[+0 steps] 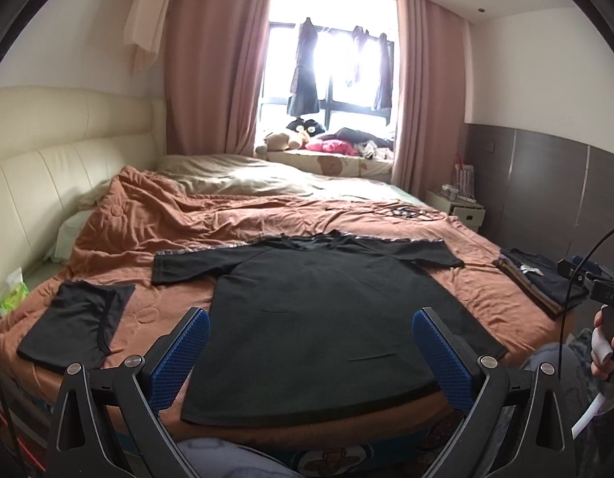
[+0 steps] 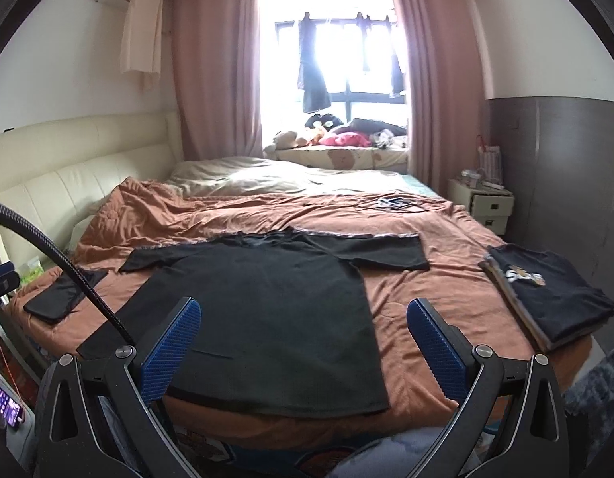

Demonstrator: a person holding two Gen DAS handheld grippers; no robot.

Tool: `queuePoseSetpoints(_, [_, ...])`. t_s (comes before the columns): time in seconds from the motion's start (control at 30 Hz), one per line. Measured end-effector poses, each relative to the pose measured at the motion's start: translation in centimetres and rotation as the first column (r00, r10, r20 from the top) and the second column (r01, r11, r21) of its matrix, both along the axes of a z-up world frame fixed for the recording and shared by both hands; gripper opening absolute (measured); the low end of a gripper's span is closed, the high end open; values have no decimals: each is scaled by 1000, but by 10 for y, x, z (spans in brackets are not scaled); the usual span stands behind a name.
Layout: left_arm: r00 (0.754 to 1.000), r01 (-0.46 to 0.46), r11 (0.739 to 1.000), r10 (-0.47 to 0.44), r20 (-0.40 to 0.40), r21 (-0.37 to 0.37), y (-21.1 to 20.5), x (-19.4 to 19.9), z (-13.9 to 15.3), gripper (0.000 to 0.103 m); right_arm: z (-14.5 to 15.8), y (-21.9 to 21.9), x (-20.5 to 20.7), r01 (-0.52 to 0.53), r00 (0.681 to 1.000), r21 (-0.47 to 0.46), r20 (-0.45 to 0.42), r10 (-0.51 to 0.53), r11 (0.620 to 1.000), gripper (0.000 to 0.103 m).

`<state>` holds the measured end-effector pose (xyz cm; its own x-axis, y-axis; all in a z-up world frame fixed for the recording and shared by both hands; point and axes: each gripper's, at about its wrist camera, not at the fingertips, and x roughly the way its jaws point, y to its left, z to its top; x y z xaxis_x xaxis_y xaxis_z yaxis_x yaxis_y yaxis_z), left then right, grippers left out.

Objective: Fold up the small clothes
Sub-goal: 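Move both tools forward over the black shirt toward its sleeves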

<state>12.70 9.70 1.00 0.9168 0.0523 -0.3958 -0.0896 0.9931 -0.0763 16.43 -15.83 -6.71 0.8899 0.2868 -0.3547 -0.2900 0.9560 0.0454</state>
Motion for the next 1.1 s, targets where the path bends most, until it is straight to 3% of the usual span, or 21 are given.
queuePoseSetpoints(0.27, [996, -64, 998, 62, -64, -23, 59, 64, -11, 103, 17, 32, 65, -48, 999, -68, 6, 48, 997, 103])
queuePoseSetpoints(0.63, [978, -172, 985, 167, -127, -32, 133, 129, -17, 103, 20, 62, 165, -93, 994, -79, -63, 88, 993, 103])
queuePoseSetpoints(1.1, [940, -260, 965, 258, -225, 22, 206, 215, -38, 100, 9, 125, 269, -175, 981, -104, -104, 164, 979, 103])
